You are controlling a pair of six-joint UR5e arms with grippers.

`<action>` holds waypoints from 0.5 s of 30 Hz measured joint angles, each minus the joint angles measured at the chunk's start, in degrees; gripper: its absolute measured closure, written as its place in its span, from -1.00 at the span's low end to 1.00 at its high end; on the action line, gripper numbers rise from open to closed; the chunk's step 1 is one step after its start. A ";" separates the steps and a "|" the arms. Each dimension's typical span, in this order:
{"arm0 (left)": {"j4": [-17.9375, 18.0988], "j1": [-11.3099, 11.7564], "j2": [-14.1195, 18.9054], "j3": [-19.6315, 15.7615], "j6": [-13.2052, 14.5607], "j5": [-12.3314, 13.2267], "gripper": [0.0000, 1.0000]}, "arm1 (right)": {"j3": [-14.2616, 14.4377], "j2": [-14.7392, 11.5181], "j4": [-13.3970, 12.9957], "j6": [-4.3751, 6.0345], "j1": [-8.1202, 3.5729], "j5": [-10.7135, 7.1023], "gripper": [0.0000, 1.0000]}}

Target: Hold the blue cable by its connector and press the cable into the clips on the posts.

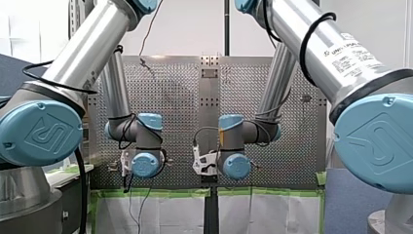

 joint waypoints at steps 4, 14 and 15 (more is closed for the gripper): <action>0.00 0.00 -0.88 0.00 0.00 0.00 1.00 | 0.01 2.04 0.00 0.00 0.09 0.00 1.00; 1.16 -0.27 -2.24 -1.16 -0.91 0.33 1.00 | 0.01 3.11 0.01 0.00 0.11 0.00 1.00; 1.61 -0.30 -2.69 -1.69 -1.10 0.37 1.00 | 0.01 3.11 0.01 0.01 0.11 0.00 1.00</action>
